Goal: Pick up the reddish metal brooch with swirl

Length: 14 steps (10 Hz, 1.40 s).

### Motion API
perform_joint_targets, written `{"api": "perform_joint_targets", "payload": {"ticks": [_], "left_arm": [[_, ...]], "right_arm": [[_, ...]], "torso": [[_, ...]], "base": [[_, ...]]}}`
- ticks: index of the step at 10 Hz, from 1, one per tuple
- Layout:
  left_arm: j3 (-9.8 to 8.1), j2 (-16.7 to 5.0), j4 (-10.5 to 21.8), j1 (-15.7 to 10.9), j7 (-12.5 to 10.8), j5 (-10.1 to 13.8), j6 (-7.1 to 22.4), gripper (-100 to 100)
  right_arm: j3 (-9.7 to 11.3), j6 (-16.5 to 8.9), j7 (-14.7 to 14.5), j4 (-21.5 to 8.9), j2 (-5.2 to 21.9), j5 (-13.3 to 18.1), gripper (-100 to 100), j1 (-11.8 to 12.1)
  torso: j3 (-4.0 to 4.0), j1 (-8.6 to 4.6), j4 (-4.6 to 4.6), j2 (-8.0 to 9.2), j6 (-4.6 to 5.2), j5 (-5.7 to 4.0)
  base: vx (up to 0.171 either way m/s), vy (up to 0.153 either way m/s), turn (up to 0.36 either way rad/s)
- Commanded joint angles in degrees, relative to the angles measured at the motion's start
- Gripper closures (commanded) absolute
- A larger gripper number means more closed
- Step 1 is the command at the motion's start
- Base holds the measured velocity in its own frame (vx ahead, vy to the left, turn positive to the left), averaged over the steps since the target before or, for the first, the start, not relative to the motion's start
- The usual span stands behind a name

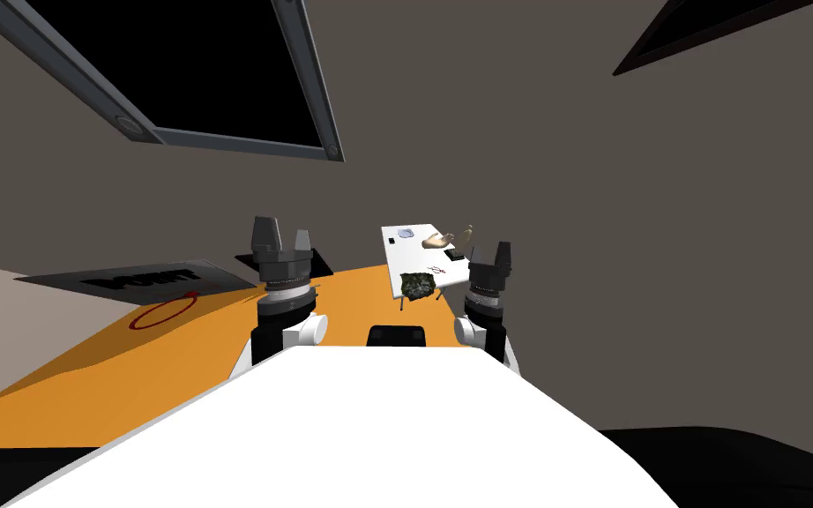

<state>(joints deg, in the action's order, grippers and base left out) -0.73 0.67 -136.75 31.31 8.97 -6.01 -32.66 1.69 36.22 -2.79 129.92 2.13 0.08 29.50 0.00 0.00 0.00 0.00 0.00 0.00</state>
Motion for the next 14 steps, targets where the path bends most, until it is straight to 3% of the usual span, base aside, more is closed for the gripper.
{"api": "perform_joint_targets", "payload": {"ticks": [1, 5, 9, 10, 12, 13, 14], "left_arm": [[0.0, 0.0, 0.0, 0.0, 0.0, 0.0, 0.0, 0], [0.01, 0.0, 0.0, 0.0, 0.0, 0.0, 0.0, 0], [0.01, 0.0, 0.0, 0.0, 0.0, 0.0, 0.0, 0], [0.01, 0.0, 0.0, 0.0, 0.0, 0.0, 0.0, 0], [0.01, 0.0, 0.0, 0.0, 0.0, 0.0, 0.0, 0], [0.01, 0.0, 0.0, 0.0, 0.0, 0.0, 0.0, 0], [0.01, 0.0, 0.0, 0.0, 0.0, 0.0, 0.0, 0]], "right_arm": [[1.4, 0.3, 0.1, -0.6, 1.9, 1.0, -100, 0.1], [6.2, 0.8, 0.2, -3.6, 6.9, 4.5, -100, 0.2], [13.2, 0.7, 0.2, -9.5, 13.6, 10.0, -100, -0.2], [13.4, 0.7, 0.2, -9.5, 13.9, 10.0, -100, -0.2], [17.0, 0.2, 0.0, -13.5, 17.8, 13.2, -100, -0.7], [17.6, 0.2, 0.0, -13.5, 18.2, 13.2, -100, -0.7], [19.7, -0.2, -0.2, -15.3, 20.3, 15.0, -100, -1.1]], "torso": [[0.0, 0.0, 0.0, 0.0, 0.0, 0.0], [0.12, 0.46, 0.05, 0.21, 0.01, 0.11], [0.14, 0.65, 0.06, 0.23, -0.01, 0.15], [0.09, 0.59, 0.03, 0.14, 0.0, 0.14], [0.02, 0.42, 0.01, 0.03, -0.01, 0.1], [0.02, 0.53, 0.01, 0.02, 0.0, 0.12], [0.0, 0.45, 0.0, -0.02, -0.01, 0.11]], "base": [[-0.02, 0.066, -0.091], [-0.048, 0.118, -0.111], [-0.065, 0.155, -0.12], [-0.02, 0.1, -0.041], [-0.018, 0.118, -0.077], [-0.005, 0.11, -0.046], [-0.002, 0.103, -0.036]]}}
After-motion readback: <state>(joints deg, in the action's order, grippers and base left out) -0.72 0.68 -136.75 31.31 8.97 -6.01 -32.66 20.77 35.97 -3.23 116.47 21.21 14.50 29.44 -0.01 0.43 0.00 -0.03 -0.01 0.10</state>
